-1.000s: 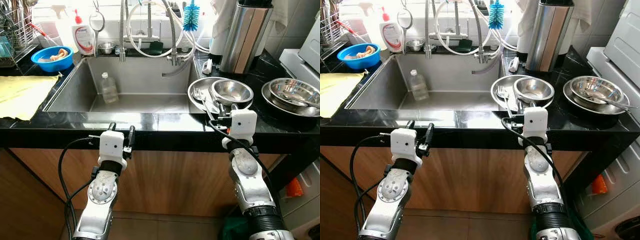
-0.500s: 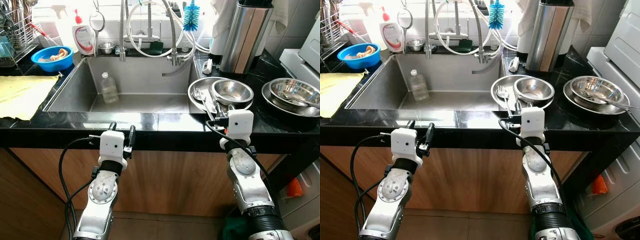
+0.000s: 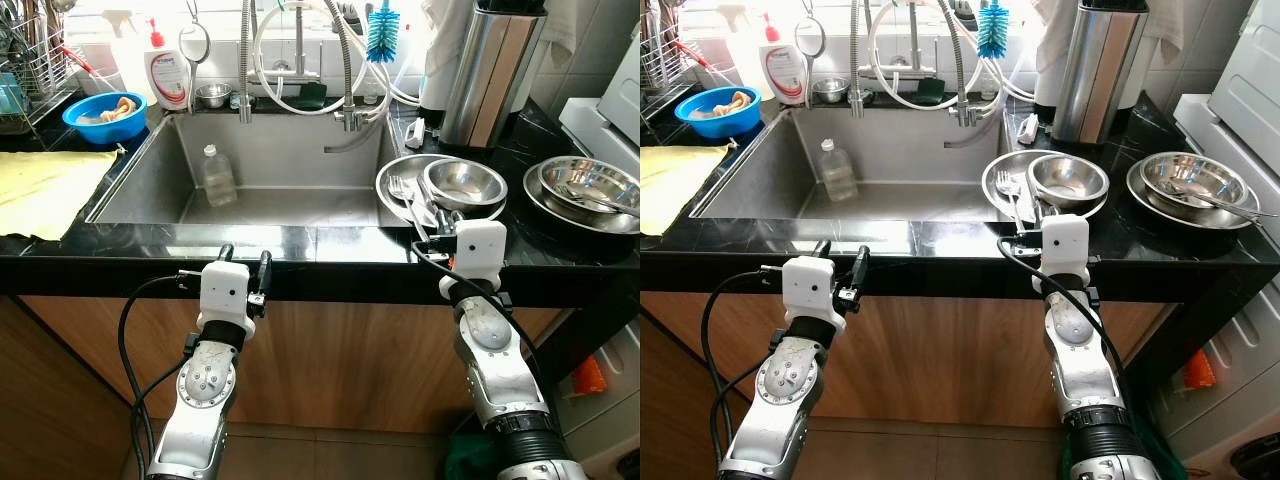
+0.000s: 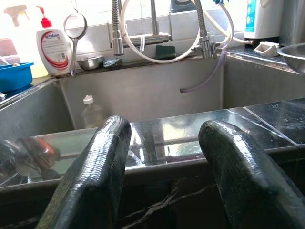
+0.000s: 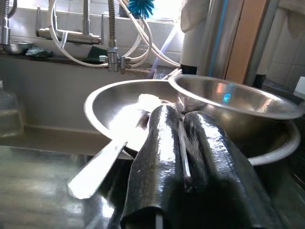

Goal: Kitchen organization

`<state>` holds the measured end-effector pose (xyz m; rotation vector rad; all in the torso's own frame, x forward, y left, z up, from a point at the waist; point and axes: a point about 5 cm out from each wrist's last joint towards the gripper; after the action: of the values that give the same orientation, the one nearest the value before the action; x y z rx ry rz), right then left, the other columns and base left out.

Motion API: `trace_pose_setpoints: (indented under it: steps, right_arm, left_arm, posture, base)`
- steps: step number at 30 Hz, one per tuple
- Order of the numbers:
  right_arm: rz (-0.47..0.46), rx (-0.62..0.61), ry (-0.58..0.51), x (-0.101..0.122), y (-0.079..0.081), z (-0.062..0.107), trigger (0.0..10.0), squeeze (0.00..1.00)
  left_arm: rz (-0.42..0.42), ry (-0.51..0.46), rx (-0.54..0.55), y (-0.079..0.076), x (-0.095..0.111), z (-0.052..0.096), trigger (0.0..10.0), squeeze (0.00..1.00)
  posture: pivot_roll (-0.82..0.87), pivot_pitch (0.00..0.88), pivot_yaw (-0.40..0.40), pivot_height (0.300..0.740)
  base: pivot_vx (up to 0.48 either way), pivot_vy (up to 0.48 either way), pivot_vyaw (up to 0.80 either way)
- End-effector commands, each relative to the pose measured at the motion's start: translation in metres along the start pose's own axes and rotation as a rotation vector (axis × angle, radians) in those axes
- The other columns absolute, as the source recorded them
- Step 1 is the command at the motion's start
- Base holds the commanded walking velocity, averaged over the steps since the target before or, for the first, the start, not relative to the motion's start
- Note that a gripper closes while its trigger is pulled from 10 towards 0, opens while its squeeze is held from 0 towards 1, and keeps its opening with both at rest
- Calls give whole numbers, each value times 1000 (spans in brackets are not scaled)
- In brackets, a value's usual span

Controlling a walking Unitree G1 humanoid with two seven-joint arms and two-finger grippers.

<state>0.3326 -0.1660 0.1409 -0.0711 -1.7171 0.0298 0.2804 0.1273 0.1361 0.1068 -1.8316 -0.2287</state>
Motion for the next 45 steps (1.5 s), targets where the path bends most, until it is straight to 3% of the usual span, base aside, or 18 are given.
trace_pose_setpoints:
  steps: [1, 16, 17, 18, 19, 36, 45]
  right_arm:
    - [-1, 3, 7, 0, 1, 0, 0, 0]
    - [-48, 30, -76, 14, 5, -2, 0, 0]
    - [-50, 31, -88, 16, 6, -2, 3647, 0]
    - [-50, 31, -92, 17, 6, -3, 3647, 0]
    - [-55, 27, -100, 18, 6, -3, 10000, 0]
    - [-35, 35, -160, 29, 6, -6, 10000, 0]
    - [-14, 37, -75, 14, 6, -6, 10000, 0]
  left_arm:
    - [6, 23, -9, -1, -4, 1, 10000, 0]
    - [7, 22, -8, -2, -3, 0, 10000, 0]
    - [6, 22, -8, -2, -3, 0, 10000, 0]
    - [6, 22, -8, -2, -3, 0, 10000, 0]
    - [6, 22, -8, -2, -3, 0, 10000, 0]
    - [7, 22, -7, -2, -3, 0, 10000, 0]
    - [7, 26, -11, -3, -4, 0, 10000, 0]
  posture:
    - [-68, 0, 21, 740]
    - [-68, 0, 22, 740]
    - [-68, 0, 22, 740]
    - [-68, 0, 22, 740]
    - [-68, 0, 22, 740]
    - [-65, 0, 19, 740]
    - [-61, 0, 20, 740]
  base:
    - [0, 0, 0]
    - [0, 0, 0]
    - [0, 0, 0]
    - [0, 0, 0]
    - [0, 0, 0]
    - [0, 0, 0]
    - [0, 0, 0]
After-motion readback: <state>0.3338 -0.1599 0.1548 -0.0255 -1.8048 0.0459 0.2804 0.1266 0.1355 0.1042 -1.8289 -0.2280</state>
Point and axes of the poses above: a point about 5 cm out from each wrist's last joint towards the gripper, its own z axis pointing back from the gripper into the wrist, its own x axis along the axis of the wrist's last joint, y = z × x, and after that the axes turned 6 degrees about -z, right-handed
